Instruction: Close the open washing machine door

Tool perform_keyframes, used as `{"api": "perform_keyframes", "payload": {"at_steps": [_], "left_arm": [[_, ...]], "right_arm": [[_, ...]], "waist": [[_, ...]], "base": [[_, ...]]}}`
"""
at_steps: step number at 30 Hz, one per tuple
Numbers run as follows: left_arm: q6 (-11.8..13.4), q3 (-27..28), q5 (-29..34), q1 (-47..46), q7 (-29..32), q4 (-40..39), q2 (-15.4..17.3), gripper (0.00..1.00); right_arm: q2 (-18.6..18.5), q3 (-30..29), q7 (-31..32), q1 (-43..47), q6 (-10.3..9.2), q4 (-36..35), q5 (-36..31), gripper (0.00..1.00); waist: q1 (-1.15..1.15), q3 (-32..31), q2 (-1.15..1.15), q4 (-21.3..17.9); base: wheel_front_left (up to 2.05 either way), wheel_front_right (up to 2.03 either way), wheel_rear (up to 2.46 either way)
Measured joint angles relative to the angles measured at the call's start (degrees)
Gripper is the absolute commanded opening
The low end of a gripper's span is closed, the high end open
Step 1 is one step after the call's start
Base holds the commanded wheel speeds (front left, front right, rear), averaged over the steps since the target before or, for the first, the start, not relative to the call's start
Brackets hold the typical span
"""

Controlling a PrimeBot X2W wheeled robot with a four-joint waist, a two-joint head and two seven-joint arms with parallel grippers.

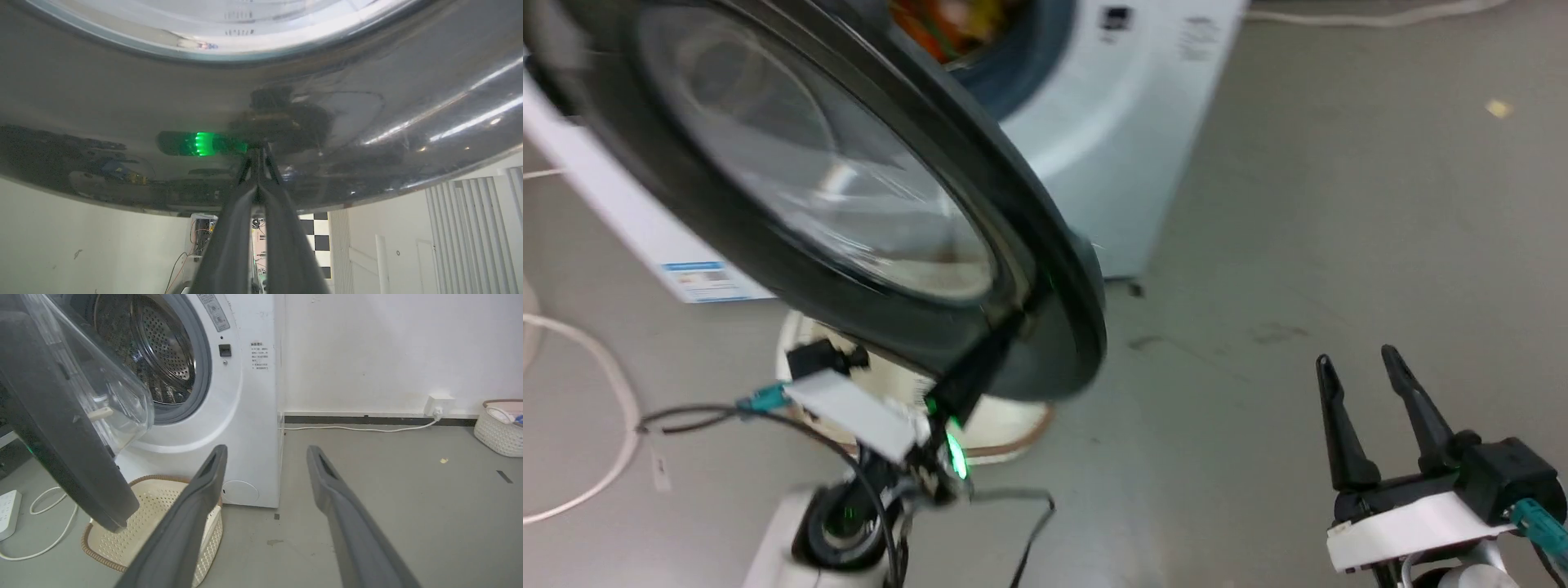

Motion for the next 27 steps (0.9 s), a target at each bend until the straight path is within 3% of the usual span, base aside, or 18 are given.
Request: {"api": "perform_keyframes", "payload": {"at_steps": [7, 14, 21, 27], "left_arm": [[-0.02, 0.32, 0.91, -11.43, -9.33, 7.13, 0.0, 0.0], [-0.09, 0.32, 0.9, -23.03, -17.34, 16.08, -0.05, 0.0], [-0.35, -0.57, 1.48, -28.49, -21.15, 22.95, -0.09, 0.0], [-0.37, -2.3, 2.67, -27.31, -21.35, 21.53, 0.05, 0.0]], "right_arm": [[0.0, 0.59, 0.0, -0.19, 0.0, 0.25, 1.81, 1.0], [0.01, 1.63, 0.0, -0.76, 0.01, 0.88, 3.85, 1.0], [0.0, 1.78, 0.0, -1.65, 0.0, 0.9, 5.86, 1.0], [0.01, 1.74, 0.0, -1.62, 0.0, 0.77, 4.7, 1.0]], "waist": [[0.0, 3.93, 0.0, -7.03], [0.0, 6.65, 0.0, -10.95], [0.0, 6.67, 0.0, -11.04], [0.0, 5.32, 0.0, -9.39]], "base": [[0.0, 0.0, 0.0], [0.0, 0.0, 0.0], [0.0, 0.0, 0.0], [0.0, 0.0, 0.0]]}}
